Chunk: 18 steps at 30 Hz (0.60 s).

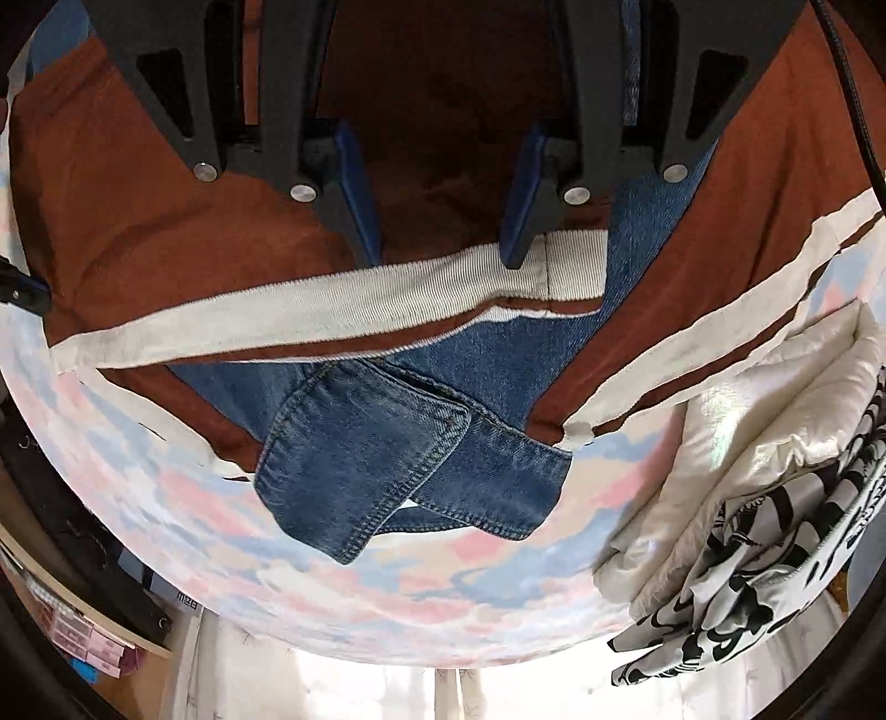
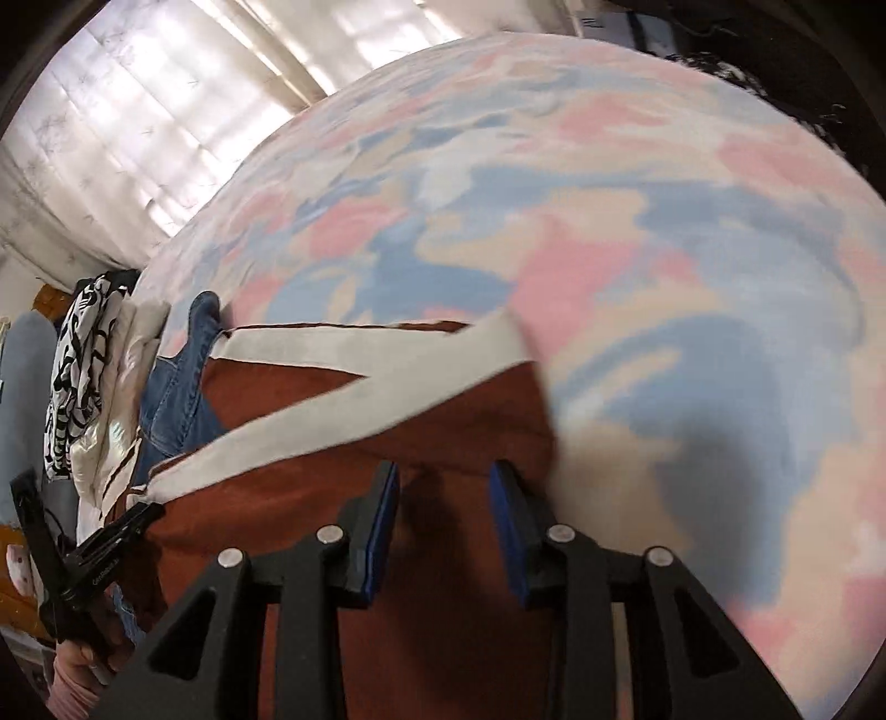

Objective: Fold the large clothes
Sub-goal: 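Straighten the folded sleeve's striped edge with the left gripper while the right gripper presses it flat, then lift both grippers away from the folded brown sleeve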

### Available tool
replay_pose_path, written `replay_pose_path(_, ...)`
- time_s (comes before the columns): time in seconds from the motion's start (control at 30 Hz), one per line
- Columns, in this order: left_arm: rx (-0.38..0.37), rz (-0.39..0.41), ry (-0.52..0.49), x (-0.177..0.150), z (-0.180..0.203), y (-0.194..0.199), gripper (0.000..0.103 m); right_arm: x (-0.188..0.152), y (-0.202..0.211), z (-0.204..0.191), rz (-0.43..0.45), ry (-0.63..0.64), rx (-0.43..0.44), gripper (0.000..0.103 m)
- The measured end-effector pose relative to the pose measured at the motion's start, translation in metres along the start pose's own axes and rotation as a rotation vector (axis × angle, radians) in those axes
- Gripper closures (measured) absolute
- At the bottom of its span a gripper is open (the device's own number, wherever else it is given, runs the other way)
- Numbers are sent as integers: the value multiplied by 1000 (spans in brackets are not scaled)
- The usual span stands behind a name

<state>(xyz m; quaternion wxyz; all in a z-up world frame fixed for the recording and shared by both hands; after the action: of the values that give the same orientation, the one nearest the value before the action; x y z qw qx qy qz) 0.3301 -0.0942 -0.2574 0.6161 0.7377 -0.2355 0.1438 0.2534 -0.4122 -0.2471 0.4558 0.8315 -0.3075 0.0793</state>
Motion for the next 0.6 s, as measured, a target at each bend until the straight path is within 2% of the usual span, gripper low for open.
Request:
replay_pose_path(0.1,-20,7,13,-3,1,16,60,-12,16,-5,-21,3,19,68)
replay_pose_path(0.23,-55,58,10,-10,1,56,60,-27,39,-29,-24,49,55,68)
replay_pose_path(0.3,-69,87,4,-16,0,77,60,-40,53,-42,-21,62,73,64)
replay_pose_path(0.43,-86,143,-7,-34,-7,121,60,-63,74,-64,-15,97,75,63)
replay_pose_path(0.6,-91,200,-5,-59,-21,168,57,-96,95,-94,-12,115,122,63)
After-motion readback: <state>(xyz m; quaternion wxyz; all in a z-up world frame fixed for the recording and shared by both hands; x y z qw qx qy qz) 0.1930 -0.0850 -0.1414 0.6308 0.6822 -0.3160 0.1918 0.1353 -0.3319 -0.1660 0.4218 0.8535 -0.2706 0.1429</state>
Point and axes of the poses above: each gripper's, at about its wrist camera, not at the fingertips, and y roughly against the way its jaws point, z to its right, x to its top, the point moved 7 cm from there along -y, roughly the way its jaws point, and after that the axes turned 14 degrees about x, right-handed, at the moved point
